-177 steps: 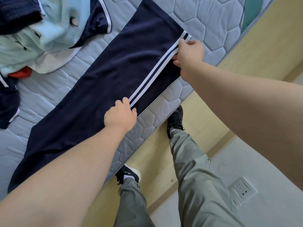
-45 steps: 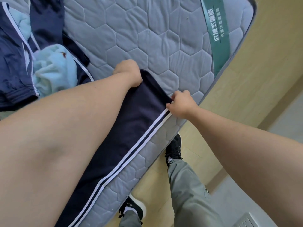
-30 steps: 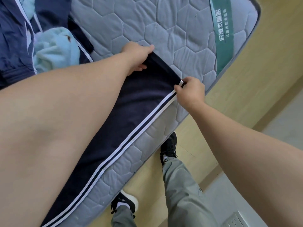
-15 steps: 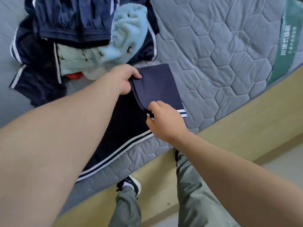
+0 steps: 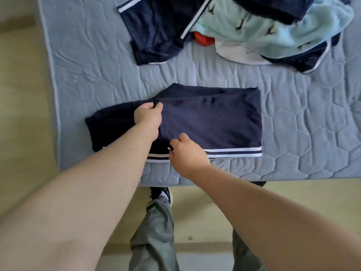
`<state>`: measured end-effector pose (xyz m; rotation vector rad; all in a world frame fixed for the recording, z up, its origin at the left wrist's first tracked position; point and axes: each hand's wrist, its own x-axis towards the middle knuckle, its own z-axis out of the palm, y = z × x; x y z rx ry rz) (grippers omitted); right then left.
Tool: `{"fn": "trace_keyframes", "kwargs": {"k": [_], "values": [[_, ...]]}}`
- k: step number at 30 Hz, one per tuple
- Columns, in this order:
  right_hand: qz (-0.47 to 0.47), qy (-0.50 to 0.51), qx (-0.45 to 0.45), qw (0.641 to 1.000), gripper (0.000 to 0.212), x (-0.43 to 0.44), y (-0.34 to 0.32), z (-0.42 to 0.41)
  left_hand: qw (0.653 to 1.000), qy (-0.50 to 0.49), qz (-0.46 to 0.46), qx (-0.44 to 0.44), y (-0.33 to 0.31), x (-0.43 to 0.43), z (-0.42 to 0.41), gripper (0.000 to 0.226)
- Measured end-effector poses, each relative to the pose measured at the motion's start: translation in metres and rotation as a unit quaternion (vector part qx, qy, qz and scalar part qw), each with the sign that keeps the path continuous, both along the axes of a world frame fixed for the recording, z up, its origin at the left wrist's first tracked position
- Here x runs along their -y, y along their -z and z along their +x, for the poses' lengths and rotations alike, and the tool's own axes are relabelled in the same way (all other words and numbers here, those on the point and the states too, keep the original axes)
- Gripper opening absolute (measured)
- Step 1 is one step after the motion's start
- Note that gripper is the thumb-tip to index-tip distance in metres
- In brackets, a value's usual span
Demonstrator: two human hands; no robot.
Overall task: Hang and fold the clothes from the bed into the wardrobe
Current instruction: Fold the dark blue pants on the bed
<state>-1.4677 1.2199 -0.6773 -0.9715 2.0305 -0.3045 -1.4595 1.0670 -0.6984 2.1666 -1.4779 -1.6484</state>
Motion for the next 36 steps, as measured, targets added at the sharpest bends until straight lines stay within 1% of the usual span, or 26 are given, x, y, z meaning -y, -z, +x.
{"fn": "trace_keyframes", "kwargs": {"k": [2, 4, 9, 14, 20, 22, 26, 28, 29, 31, 33, 36], "values": [[0.025, -0.016, 0.014, 0.999, 0.017, 0.019, 0.005, 0.028, 1.0, -0.002, -0.014, 0.005, 0.007, 0.02, 0.033, 0.026], [0.036, -0.027, 0.016, 0.999, 0.021, 0.036, 0.008, 0.054, 0.999, 0.001, -0.033, 0.004, 0.015, 0.04, 0.062, 0.029], [0.014, -0.045, 0.013, 0.999, 0.021, 0.085, 0.014, 0.106, 0.998, 0.011, -0.064, 0.005, 0.028, 0.094, 0.116, 0.033], [0.012, -0.031, 0.026, 0.999, 0.031, 0.134, 0.024, 0.15, 0.997, 0.004, -0.071, 0.02, 0.037, 0.14, 0.159, 0.033], [0.009, -0.026, 0.02, 0.999, 0.028, 0.172, 0.038, 0.186, 0.997, 0.004, -0.074, 0.022, 0.049, 0.179, 0.188, 0.032], [0.001, -0.038, 0.028, 0.999, 0.033, 0.179, 0.044, 0.192, 0.996, 0.005, -0.083, 0.029, 0.053, 0.186, 0.195, 0.031], [0.0, -0.093, 0.064, 0.994, 0.056, 0.175, 0.052, 0.189, 0.995, 0.003, -0.088, 0.048, 0.058, 0.187, 0.206, 0.024], [-0.013, -0.097, 0.068, 0.993, 0.061, 0.165, 0.05, 0.183, 0.997, -0.006, -0.067, 0.045, 0.058, 0.18, 0.213, 0.041], [-0.023, -0.089, 0.056, 0.994, 0.06, 0.16, 0.049, 0.178, 0.998, -0.002, -0.05, 0.037, 0.057, 0.175, 0.217, 0.051], [-0.037, -0.059, 0.016, 0.997, 0.055, 0.151, 0.047, 0.166, 0.999, 0.029, -0.017, 0.038, 0.058, 0.165, 0.223, 0.06], [-0.033, -0.022, -0.022, 0.999, 0.051, 0.142, 0.047, 0.15, 0.995, 0.063, 0.0, 0.076, 0.061, 0.158, 0.225, 0.069], [0.0, 0.014, -0.048, 0.999, 0.05, 0.129, 0.053, 0.124, 0.985, 0.077, 0.035, 0.147, 0.062, 0.156, 0.223, 0.084]]}}
